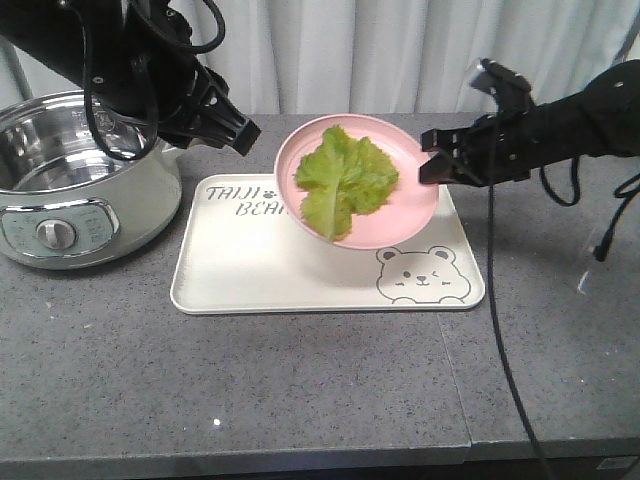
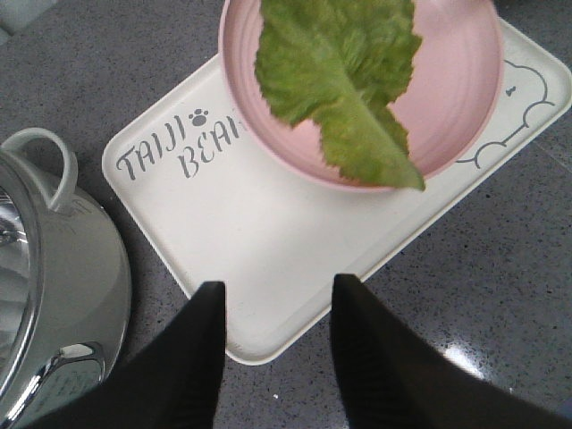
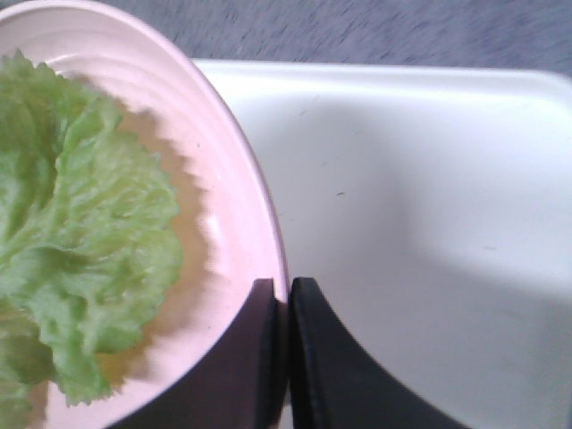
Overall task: Transfer vegetables to tray and serve
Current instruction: 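Grasp the pink plate rim with the right gripper and lift it onto the tray, then release the plate and lower both grippers to the tray's short edges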
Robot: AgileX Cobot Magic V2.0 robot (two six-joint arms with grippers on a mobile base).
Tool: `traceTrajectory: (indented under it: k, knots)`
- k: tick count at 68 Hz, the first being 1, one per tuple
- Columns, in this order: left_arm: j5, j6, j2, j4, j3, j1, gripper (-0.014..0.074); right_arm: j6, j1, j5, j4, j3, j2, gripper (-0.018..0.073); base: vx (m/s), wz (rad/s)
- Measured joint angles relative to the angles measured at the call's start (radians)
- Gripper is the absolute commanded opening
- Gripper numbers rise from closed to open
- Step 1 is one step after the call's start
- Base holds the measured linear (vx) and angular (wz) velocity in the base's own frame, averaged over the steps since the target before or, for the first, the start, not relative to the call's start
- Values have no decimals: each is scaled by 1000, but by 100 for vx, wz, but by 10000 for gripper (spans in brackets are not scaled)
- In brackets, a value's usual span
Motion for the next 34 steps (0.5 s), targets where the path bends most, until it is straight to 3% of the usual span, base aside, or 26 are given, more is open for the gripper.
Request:
traceTrajectory:
  k: [18,24,34]
  knots:
    - [-1,0,0,0,0,0,265,1,79,-1,-62,-83,121,65,0,0]
    - [-1,0,0,0,0,0,265,1,86,-3,-75,-97,137,137,0,0]
    - [-4,0,0,0,19,0,265,2,88,-4,-122,-109,142,339,0,0]
